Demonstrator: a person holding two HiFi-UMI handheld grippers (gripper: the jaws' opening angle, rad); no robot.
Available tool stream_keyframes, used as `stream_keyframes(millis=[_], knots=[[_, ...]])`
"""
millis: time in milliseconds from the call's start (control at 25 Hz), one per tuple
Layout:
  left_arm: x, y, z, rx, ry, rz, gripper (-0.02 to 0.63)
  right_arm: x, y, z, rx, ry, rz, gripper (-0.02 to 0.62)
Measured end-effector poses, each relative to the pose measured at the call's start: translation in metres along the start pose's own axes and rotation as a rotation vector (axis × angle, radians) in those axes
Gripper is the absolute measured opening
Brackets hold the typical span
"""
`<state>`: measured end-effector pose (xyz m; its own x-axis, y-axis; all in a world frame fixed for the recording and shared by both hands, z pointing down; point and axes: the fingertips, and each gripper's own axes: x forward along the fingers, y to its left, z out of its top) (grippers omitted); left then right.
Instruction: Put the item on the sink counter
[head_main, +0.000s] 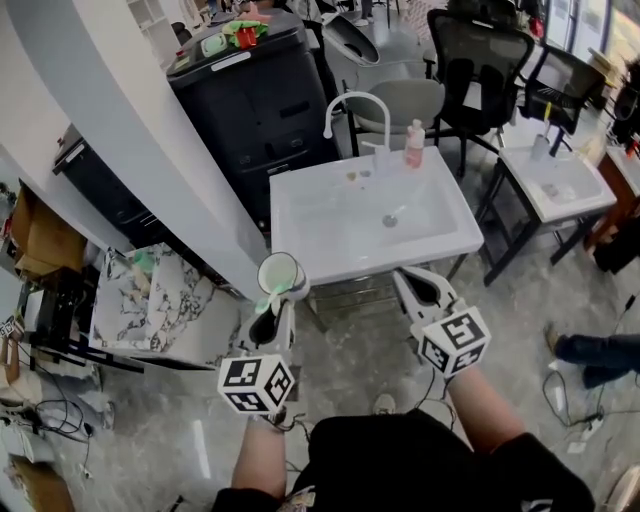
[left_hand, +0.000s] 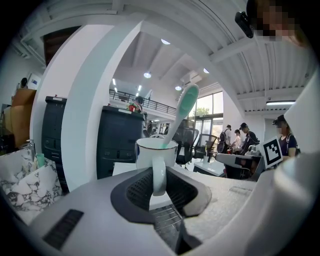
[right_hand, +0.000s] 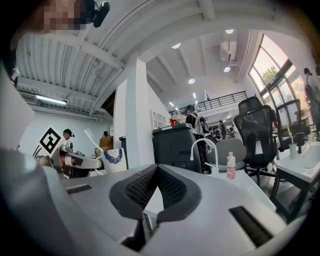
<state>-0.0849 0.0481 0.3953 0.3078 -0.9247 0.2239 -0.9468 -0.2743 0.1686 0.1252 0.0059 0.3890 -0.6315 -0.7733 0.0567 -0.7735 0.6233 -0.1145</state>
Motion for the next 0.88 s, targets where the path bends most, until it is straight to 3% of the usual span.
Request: stream_keyframes(millis=[440,880], knots=[[0.021,-0.026,0.008,0.011,-0.007,-0.002,0.061,-0.008,-0.032,0.006,0.006,-0.005,0.004,-0.002],[0.054,0.001,0.008,-0.002,0.007,-0.002,0.061,0.028,-0.045,-0.004,0.009,0.024,-0.003,-0.002]])
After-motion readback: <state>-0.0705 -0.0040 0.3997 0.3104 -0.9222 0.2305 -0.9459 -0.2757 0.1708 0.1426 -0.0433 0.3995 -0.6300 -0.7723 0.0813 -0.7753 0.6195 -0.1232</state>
